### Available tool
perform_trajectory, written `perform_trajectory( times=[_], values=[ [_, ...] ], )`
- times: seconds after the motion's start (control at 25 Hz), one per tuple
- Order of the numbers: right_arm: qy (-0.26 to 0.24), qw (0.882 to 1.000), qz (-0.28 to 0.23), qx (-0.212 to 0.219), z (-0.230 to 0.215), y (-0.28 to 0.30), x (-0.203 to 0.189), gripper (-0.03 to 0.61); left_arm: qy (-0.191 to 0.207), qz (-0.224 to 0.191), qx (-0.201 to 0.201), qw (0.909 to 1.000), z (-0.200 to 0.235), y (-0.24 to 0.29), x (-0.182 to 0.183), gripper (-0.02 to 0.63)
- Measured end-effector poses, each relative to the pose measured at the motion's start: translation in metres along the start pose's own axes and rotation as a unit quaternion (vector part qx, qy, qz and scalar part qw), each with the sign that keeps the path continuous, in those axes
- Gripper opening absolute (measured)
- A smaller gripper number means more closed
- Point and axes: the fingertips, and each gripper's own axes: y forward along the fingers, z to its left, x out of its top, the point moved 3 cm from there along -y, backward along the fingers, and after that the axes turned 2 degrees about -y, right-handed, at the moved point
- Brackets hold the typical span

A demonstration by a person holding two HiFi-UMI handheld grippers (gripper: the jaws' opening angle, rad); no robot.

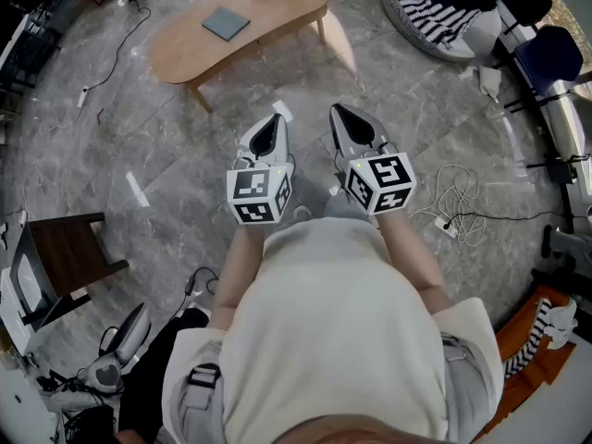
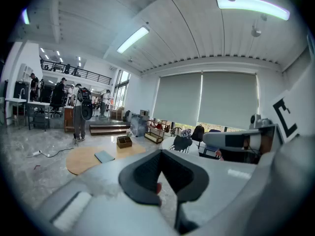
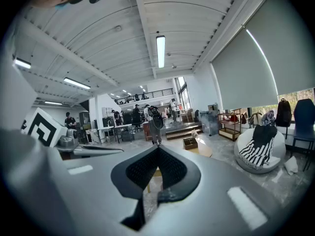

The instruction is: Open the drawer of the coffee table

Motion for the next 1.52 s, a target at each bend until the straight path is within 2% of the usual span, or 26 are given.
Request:
perform_trajectory(
  times=[0.44, 0.64, 0.88, 1.2, 1.36, 1.52],
  values=[
    [-0.02, 1.0, 0.004, 0.011, 0.018, 0.008, -0.005, -0.003, -0.008, -0.007, -0.007, 0.9999, 0.013, -0.003, 0.0, -0.005],
    [0.017, 1.0, -0.003, 0.011, 0.023, 0.01, -0.007, -0.002, -0.009, -0.01, -0.008, 0.9999, 0.016, -0.005, -0.002, -0.006],
    [0.017, 1.0, 0.007, 0.001, 0.016, 0.022, -0.016, -0.002, -0.008, -0.007, -0.004, 0.9999, 0.022, 0.004, -0.003, -0.005],
    [0.031, 0.999, -0.002, 0.024, -0.022, 0.061, -0.005, -0.001, -0.01, -0.01, 0.012, 0.9998, 0.035, 0.049, 0.008, -0.005],
    [0.021, 0.999, 0.0, 0.036, -0.051, 0.095, 0.009, -0.002, -0.014, -0.007, 0.01, 0.9998, 0.043, 0.091, 0.018, -0.005],
    [0.013, 0.999, 0.006, 0.047, -0.092, 0.13, 0.025, -0.002, -0.023, -0.005, 0.025, 0.9994, 0.048, 0.14, 0.031, -0.005]
  ],
)
